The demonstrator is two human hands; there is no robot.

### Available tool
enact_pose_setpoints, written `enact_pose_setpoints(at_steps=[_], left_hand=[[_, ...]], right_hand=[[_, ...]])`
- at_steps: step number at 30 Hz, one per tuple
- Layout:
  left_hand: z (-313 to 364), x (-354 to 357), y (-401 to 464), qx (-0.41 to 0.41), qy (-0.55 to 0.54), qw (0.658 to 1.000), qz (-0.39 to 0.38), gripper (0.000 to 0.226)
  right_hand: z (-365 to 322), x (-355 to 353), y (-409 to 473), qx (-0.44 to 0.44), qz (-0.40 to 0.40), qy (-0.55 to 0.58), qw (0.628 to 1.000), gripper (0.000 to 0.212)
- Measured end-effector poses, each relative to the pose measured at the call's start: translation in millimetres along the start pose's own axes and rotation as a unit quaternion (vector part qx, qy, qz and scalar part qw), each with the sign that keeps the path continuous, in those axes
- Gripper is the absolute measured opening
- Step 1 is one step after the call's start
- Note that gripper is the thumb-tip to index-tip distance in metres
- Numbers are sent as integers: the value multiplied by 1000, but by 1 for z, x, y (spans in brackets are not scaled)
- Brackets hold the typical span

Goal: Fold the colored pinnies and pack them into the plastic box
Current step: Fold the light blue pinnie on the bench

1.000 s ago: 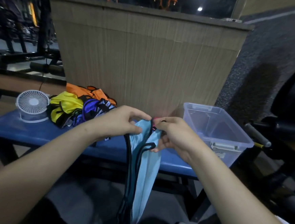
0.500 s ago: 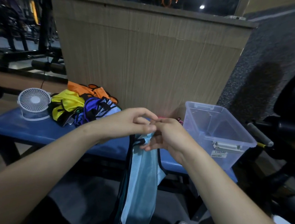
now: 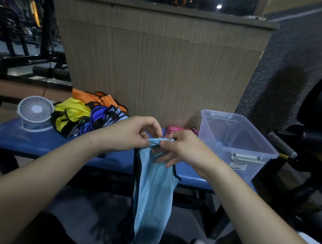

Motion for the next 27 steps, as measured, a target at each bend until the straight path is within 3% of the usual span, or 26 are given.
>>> enact_pose_setpoints(at_steps=[5, 10, 18, 27], left_hand=[[-1, -3, 0, 13, 16, 1000, -19, 33], [0, -6, 0, 17, 15, 999, -33, 34], [-3, -12, -1, 19, 33, 999, -22, 35], [-13, 4, -4, 29, 62, 997, 22, 19]], right_hand=[[5, -5, -1, -21, 37, -142, 989, 10], [5, -17, 7, -96, 142, -294, 940, 22], [9, -14, 11, -83, 119, -169, 975, 26], [-3, -7, 12, -134, 146, -104, 975, 26]])
Point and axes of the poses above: each hand's wrist, its own y-axis towards the middle knuckle, its own x-axis out of the palm, z = x × y, the point moved 5 cm from there along y, towards the middle knuckle, and after that the axes turned 9 degrees about z, right-handed, at the moved point
